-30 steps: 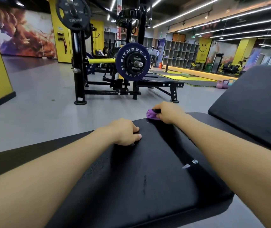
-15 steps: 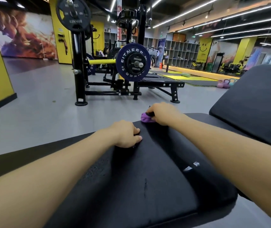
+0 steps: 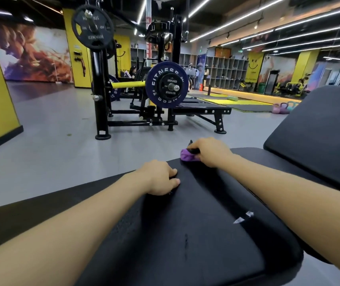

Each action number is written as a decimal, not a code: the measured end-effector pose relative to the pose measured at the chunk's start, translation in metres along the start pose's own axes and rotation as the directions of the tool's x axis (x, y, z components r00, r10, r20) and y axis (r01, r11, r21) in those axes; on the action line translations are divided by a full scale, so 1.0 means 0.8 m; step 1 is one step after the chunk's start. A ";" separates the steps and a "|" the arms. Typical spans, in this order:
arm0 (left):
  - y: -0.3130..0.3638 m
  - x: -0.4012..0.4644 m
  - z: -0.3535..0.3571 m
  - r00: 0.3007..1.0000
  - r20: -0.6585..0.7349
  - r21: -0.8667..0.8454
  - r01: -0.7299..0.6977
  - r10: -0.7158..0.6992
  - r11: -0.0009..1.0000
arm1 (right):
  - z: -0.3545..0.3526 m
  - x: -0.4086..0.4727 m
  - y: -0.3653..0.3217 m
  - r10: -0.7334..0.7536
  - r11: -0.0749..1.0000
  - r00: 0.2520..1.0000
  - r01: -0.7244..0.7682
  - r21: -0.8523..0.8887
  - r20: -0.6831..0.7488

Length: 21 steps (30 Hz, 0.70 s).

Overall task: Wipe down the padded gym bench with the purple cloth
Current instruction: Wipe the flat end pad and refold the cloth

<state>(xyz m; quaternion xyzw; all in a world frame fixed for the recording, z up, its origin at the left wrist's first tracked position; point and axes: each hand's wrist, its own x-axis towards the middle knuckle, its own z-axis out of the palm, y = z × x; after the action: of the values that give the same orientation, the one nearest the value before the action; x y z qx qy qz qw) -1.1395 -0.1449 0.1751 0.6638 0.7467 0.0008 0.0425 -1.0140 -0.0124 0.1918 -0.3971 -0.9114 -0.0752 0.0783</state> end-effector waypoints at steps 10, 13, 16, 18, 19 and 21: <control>-0.001 -0.005 0.001 1.000 -0.003 0.007 -0.017 0.017 1.000 | -0.015 -0.079 0.010 -0.131 0.991 0.991 0.131 -0.001 0.005; 0.002 -0.005 0.001 1.000 -0.018 -0.002 -0.014 0.014 1.000 | -0.009 -0.059 0.018 -0.040 0.999 0.999 0.040 0.002 -0.018; 0.003 -0.003 0.005 1.000 -0.004 -0.017 -0.005 0.005 1.000 | -0.001 -0.015 0.015 0.103 0.995 0.994 -0.103 -0.002 -0.032; 0.001 -0.003 0.003 1.000 -0.002 0.011 -0.004 0.004 1.000 | 0.005 0.001 0.007 0.150 0.989 0.988 -0.149 0.022 -0.044; 0.001 -0.003 0.001 1.000 0.000 0.029 -0.007 0.007 1.000 | 0.006 0.002 0.000 0.142 0.990 0.989 -0.142 0.005 -0.047; 0.002 -0.003 -0.004 1.000 0.011 0.048 -0.015 0.014 0.999 | 0.003 -0.010 -0.010 0.091 0.995 0.995 -0.093 -0.041 -0.039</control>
<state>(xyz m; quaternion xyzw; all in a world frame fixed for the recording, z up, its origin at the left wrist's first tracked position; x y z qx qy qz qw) -1.1378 -0.1473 0.1784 0.6701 0.7414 -0.0202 0.0304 -1.0145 -0.0231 0.1870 -0.4388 -0.8887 -0.0980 0.0899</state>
